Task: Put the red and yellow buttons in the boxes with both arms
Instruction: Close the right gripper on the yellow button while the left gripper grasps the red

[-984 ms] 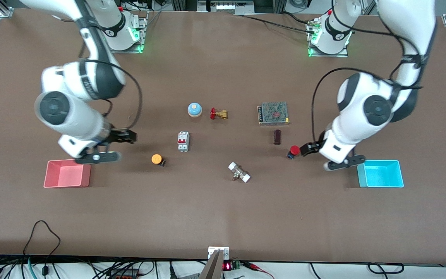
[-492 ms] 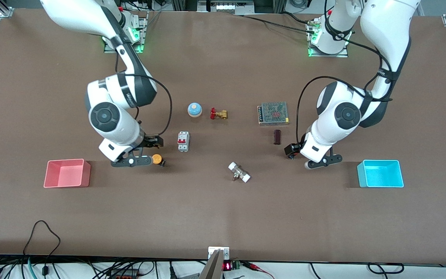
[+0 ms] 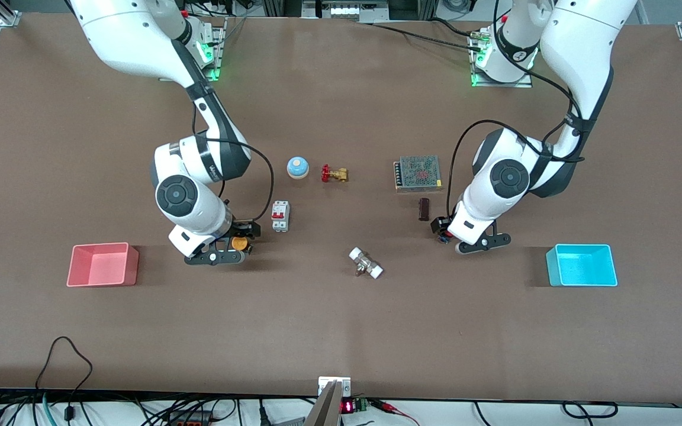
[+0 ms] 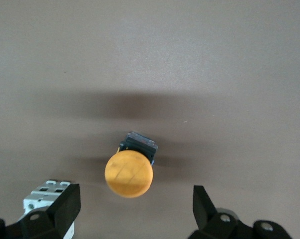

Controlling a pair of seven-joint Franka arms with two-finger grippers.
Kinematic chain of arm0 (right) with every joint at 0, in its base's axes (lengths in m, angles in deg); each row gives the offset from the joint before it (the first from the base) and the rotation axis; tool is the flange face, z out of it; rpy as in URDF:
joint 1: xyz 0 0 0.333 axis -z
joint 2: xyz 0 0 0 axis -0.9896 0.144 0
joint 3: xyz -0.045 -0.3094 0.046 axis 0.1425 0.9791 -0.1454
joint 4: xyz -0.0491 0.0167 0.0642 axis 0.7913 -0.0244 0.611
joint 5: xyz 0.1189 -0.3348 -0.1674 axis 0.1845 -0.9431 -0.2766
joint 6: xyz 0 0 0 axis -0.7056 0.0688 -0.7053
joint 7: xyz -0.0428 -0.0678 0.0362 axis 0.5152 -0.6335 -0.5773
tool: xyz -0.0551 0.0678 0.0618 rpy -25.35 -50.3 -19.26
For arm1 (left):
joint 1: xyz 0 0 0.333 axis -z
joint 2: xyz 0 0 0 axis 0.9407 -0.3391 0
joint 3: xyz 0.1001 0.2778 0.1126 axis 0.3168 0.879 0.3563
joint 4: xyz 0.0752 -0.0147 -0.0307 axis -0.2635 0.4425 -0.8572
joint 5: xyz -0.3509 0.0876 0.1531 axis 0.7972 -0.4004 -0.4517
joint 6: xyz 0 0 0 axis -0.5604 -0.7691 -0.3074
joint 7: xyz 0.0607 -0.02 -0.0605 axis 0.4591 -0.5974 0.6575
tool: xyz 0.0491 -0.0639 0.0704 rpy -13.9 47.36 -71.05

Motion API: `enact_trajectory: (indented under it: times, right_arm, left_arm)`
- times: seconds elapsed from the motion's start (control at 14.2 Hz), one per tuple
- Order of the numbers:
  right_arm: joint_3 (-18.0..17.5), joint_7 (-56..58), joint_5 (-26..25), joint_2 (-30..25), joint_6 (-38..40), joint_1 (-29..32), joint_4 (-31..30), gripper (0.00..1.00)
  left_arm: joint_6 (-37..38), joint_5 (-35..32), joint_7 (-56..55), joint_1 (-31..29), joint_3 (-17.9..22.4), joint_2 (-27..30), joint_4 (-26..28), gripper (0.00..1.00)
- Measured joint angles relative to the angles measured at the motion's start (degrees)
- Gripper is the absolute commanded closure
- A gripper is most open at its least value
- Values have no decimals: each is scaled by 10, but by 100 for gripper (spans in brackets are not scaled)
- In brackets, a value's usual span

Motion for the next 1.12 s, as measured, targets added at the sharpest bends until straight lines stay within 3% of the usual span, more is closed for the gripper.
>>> enact_trajectory:
  times: [0.28, 0.49, 0.7, 0.84, 0.98, 1.12]
  right_arm:
    - [1, -1, 0, 11, -9, 1, 1, 0]
    - [1, -1, 0, 16, -13, 0, 2, 6]
    - [1, -1, 0, 20, -22, 0, 2, 7]
    - [1, -1, 0, 23, -27, 1, 3, 13]
    - [2, -1, 0, 26, -28, 1, 8, 23]
    - [2, -1, 0, 28, -28, 1, 12, 59]
  left_arm:
    - [-4, -1, -2, 0, 0, -1, 0, 53]
    - [-5, -1, -9, 0, 0, -1, -1, 68]
    - [-6, -1, -12, 0, 0, -1, -2, 73]
    - [-6, -1, -13, -1, 1, 2, -7, 74]
    - [2, -2, -11, -6, 7, 15, -14, 74]
    - [40, -4, 10, -27, 11, 34, -33, 74]
